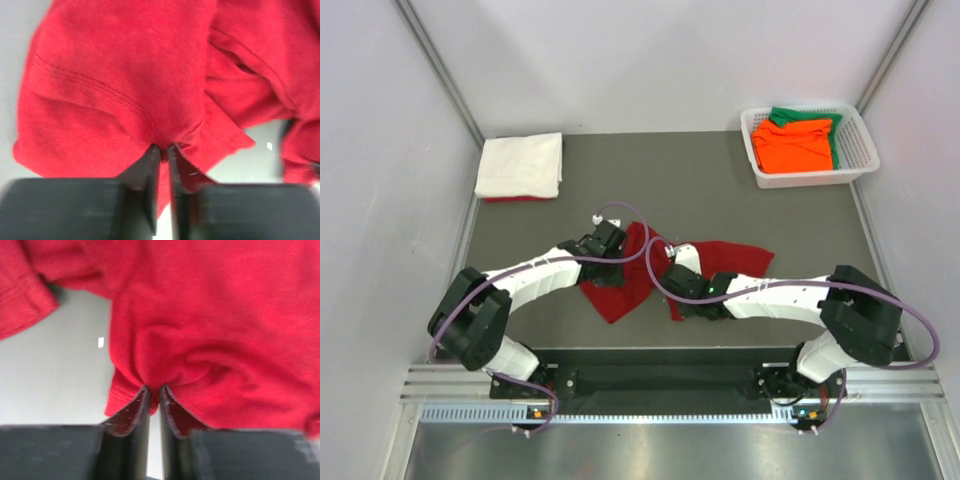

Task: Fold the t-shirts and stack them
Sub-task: Flatten the tshirt out

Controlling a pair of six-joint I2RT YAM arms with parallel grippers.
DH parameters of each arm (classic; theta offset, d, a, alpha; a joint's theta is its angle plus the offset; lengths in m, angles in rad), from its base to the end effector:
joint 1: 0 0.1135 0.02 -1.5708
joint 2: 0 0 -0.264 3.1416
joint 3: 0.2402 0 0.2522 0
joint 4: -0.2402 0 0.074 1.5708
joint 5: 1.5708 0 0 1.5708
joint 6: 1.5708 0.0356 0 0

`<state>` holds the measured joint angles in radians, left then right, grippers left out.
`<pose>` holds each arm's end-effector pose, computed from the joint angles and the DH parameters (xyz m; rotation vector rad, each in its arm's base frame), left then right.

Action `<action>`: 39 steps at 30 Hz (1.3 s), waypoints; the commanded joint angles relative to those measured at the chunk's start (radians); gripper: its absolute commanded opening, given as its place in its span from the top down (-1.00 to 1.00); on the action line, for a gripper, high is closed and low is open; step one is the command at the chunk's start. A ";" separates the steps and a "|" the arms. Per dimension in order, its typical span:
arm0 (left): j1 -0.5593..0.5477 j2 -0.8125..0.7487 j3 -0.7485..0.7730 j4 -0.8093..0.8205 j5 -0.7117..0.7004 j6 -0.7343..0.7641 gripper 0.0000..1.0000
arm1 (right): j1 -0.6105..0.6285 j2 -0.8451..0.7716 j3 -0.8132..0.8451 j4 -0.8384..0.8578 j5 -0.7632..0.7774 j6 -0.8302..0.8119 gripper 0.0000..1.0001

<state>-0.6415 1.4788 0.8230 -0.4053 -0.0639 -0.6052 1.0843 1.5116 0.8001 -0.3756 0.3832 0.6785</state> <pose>0.2256 -0.1657 0.1790 0.0263 2.6713 -0.3369 0.1421 0.2403 0.1678 -0.3928 2.5123 0.1701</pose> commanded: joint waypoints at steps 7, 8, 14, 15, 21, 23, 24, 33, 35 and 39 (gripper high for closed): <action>0.009 -0.130 0.206 -0.196 -0.287 0.142 1.00 | -0.240 -0.316 0.045 -0.167 0.189 -0.156 1.00; 0.014 -0.176 0.229 -0.240 -0.315 0.156 1.00 | -0.289 -0.386 0.054 -0.171 0.187 -0.187 1.00; 0.055 -0.317 0.421 -0.314 -0.456 0.252 1.00 | -0.560 -0.547 0.297 -0.190 0.175 -0.421 1.00; 0.057 -0.333 0.476 -0.323 -0.470 0.269 1.00 | -0.586 -0.554 0.335 -0.194 0.177 -0.444 1.00; 0.059 -0.460 0.669 -0.306 -0.539 0.332 1.00 | -0.604 -0.658 0.577 -0.158 0.246 -0.579 1.00; 0.059 -0.523 0.702 -0.264 -0.518 0.354 1.00 | -0.606 -0.732 0.626 -0.105 0.249 -0.618 1.00; 0.060 -0.546 0.723 -0.250 -0.486 0.372 1.00 | -0.604 -0.757 0.637 -0.083 0.231 -0.637 1.00; 0.059 -0.746 0.849 -0.105 -0.295 0.430 1.00 | -0.604 -0.962 0.760 0.017 -0.056 -0.766 1.00; 0.059 -0.736 0.883 -0.112 -0.260 0.426 1.00 | -0.604 -0.967 0.790 0.014 -0.079 -0.752 1.00; 0.060 -0.697 0.932 -0.110 -0.254 0.418 1.00 | -0.606 -0.936 0.837 0.017 -0.122 -0.729 1.00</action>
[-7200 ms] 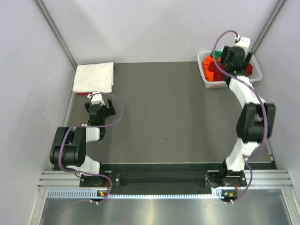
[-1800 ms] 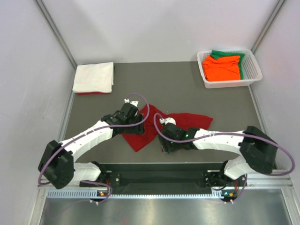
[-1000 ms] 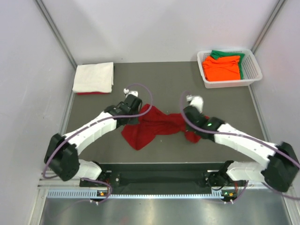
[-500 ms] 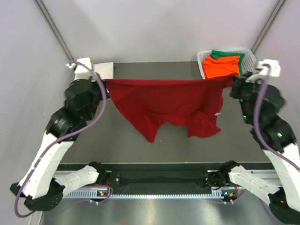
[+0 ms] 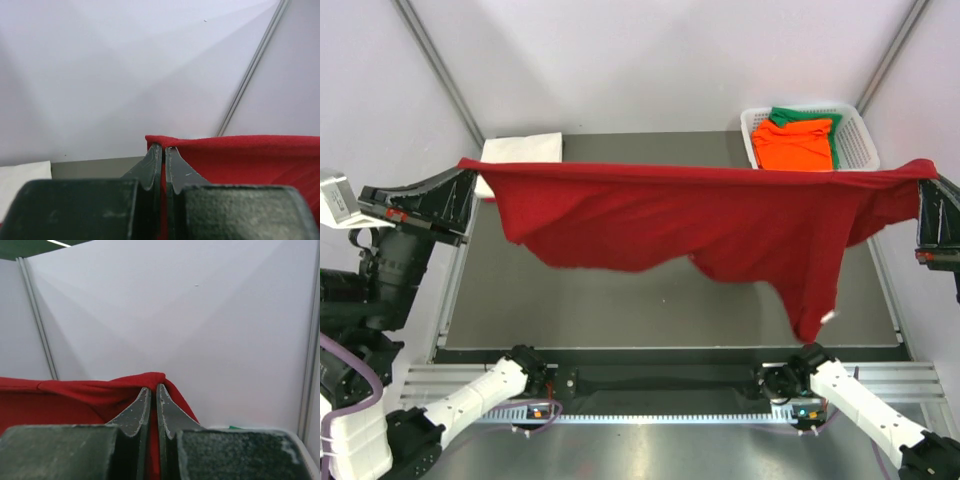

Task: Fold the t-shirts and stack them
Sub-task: Flatten the tshirt out

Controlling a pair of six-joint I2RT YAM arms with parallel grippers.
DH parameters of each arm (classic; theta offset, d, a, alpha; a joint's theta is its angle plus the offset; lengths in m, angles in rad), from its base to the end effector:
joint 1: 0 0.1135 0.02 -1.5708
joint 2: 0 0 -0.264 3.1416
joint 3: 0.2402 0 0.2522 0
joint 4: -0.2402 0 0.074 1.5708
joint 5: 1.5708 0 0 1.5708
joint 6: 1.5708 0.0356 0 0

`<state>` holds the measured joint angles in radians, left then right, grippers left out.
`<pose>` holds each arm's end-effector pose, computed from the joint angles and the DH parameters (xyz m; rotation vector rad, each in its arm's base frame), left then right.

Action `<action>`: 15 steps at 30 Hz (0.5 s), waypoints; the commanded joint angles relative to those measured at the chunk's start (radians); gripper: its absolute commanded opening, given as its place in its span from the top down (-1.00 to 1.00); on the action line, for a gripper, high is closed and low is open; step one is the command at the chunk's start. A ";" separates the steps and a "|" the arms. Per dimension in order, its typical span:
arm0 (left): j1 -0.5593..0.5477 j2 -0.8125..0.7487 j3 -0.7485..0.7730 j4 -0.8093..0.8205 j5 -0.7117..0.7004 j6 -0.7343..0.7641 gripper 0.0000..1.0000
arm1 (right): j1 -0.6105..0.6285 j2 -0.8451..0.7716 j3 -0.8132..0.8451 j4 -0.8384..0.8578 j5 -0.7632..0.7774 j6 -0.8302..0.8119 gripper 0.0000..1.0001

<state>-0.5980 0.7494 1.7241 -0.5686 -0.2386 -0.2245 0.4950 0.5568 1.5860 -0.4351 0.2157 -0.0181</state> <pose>0.0166 -0.0011 0.5726 0.0080 1.1966 -0.5853 -0.0308 -0.0253 0.5547 -0.0553 0.9958 0.3317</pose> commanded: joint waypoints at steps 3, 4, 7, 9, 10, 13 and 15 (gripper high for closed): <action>0.015 0.057 0.012 0.075 -0.088 0.040 1.00 | -0.015 0.040 0.040 0.139 0.063 -0.017 1.00; 0.015 0.074 0.003 0.088 -0.096 0.042 1.00 | -0.015 0.057 0.042 0.144 0.085 -0.017 1.00; 0.015 0.152 0.000 0.055 -0.175 0.042 1.00 | -0.013 0.168 0.060 0.112 0.172 -0.037 1.00; 0.014 0.200 -0.040 0.062 -0.262 0.095 1.00 | -0.013 0.270 0.029 0.116 0.207 -0.071 1.00; 0.015 0.247 -0.069 0.084 -0.313 0.123 1.00 | -0.015 0.299 0.010 0.137 0.220 -0.086 1.00; 0.023 0.388 -0.158 0.163 -0.509 0.215 1.00 | -0.027 0.440 -0.084 0.269 0.211 -0.137 1.00; 0.082 0.474 -0.149 0.156 -0.519 0.235 1.00 | -0.070 0.504 -0.150 0.390 0.113 -0.148 1.00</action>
<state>-0.5678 1.0874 1.6001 -0.4633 -0.5709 -0.0811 0.4736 0.9459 1.5150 -0.2150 0.3573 -0.1017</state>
